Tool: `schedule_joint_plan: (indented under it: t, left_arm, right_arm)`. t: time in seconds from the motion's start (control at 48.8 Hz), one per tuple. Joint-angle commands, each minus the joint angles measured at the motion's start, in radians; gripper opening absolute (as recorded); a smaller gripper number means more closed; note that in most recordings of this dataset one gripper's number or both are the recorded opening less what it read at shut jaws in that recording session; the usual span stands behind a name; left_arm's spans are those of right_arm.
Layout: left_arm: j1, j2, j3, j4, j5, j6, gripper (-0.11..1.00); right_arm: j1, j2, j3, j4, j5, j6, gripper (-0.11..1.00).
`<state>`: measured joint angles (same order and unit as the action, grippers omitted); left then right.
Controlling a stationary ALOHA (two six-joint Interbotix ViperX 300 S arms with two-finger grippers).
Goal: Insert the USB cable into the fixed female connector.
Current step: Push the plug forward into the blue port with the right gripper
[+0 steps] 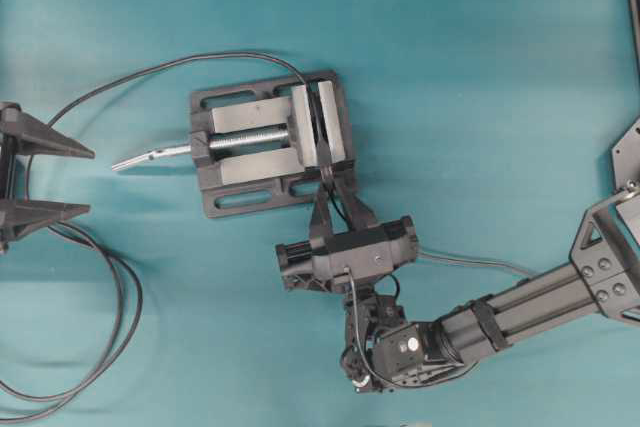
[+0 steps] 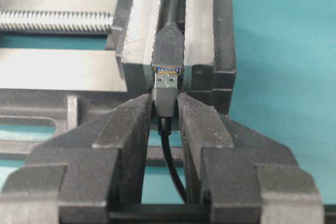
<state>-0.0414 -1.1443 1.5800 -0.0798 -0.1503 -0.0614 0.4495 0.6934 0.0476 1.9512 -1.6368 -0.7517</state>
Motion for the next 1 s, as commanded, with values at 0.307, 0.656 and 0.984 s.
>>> schedule_joint_plan:
  t: [0.307, 0.656, 0.984]
  left_arm:
    - [0.002, 0.011, -0.012, 0.003, -0.009, -0.008, 0.99]
    - [0.002, 0.011, -0.012, 0.003, -0.009, -0.008, 0.99]
    - [0.002, 0.011, -0.012, 0.003, -0.009, -0.008, 0.99]
  right_arm:
    - [-0.055, -0.063, 0.025, -0.009, -0.008, 0.051, 0.20]
    - [-0.077, -0.064, 0.028, -0.020, -0.005, 0.044, 0.20]
    - [-0.137, -0.064, 0.044, -0.058, 0.003, 0.040, 0.20]
